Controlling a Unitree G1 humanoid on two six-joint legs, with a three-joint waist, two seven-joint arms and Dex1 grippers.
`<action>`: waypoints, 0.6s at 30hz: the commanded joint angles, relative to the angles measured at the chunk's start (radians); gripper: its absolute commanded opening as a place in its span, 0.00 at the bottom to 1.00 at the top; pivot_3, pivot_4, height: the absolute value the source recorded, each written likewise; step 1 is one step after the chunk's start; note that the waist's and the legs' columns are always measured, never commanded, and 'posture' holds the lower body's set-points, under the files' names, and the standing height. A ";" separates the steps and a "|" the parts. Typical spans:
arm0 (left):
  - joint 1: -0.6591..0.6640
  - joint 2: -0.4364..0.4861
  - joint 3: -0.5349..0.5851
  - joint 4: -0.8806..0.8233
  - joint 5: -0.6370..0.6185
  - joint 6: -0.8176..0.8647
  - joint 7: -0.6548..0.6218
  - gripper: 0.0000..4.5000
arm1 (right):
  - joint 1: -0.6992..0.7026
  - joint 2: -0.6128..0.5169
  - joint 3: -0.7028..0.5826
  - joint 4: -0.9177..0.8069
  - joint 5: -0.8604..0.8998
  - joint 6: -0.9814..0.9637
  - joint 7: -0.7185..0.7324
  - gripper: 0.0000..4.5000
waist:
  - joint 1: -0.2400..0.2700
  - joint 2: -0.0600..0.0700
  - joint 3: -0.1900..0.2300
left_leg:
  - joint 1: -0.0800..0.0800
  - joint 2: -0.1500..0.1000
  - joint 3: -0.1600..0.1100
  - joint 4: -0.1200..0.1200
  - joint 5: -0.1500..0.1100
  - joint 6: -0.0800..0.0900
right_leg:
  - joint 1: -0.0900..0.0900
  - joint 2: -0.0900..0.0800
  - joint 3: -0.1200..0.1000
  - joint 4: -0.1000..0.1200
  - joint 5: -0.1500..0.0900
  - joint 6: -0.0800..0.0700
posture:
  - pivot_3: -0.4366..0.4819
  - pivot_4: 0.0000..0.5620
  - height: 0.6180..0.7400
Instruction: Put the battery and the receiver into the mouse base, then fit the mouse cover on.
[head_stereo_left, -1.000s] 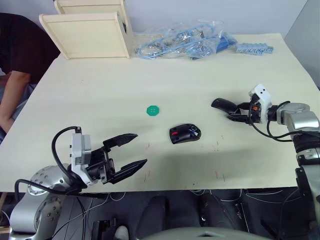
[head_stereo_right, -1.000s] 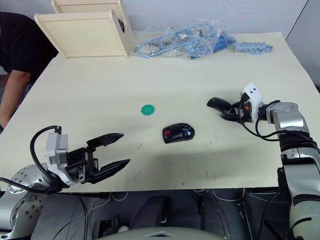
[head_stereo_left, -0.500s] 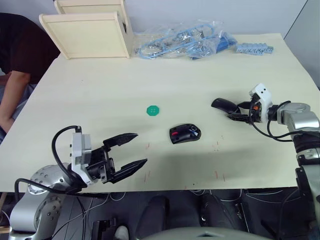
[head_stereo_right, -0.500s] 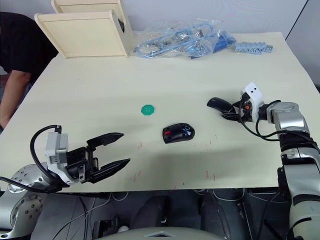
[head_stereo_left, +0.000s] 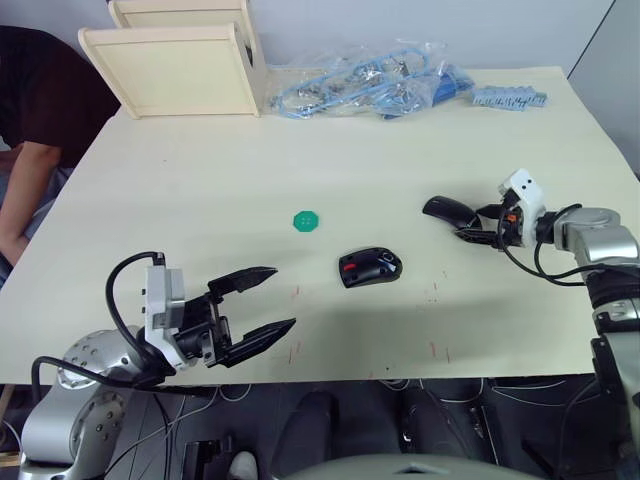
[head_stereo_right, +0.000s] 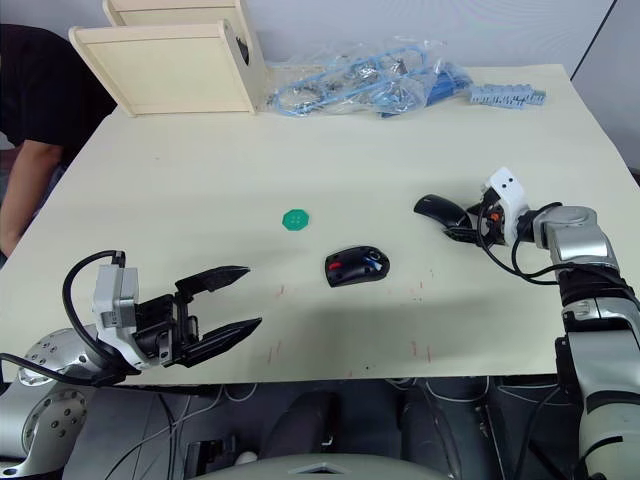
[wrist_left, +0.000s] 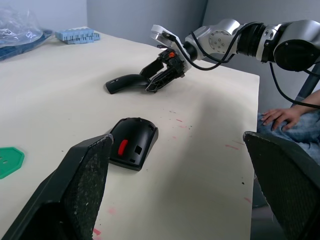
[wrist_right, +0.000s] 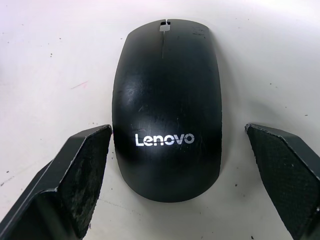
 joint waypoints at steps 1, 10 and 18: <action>0.000 0.003 0.002 -0.018 -0.003 -0.018 0.001 0.99 | 0.003 -0.003 -0.025 -0.030 0.004 -0.017 -0.004 1.00 | 0.000 0.000 0.000 | 0.000 0.000 0.000 0.000 0.000 0.000 | 0.000 0.000 0.000 0.000 0.000 0.000 | 0.48 0.27 1.00; -0.005 0.002 -0.002 -0.008 -0.001 -0.020 -0.004 0.99 | 0.013 -0.003 -0.030 -0.050 0.008 -0.012 -0.007 1.00 | 0.000 0.000 0.000 | 0.000 0.000 0.000 0.000 0.000 0.000 | 0.000 0.000 0.000 0.000 0.000 0.000 | 0.48 0.27 1.00; -0.014 0.000 -0.007 0.001 0.005 -0.024 -0.007 0.99 | 0.032 -0.005 -0.036 -0.087 0.010 -0.010 -0.029 1.00 | 0.000 0.000 0.000 | 0.000 0.000 0.000 0.000 0.000 0.000 | 0.000 0.000 0.000 0.000 0.000 0.000 | 0.48 0.27 1.00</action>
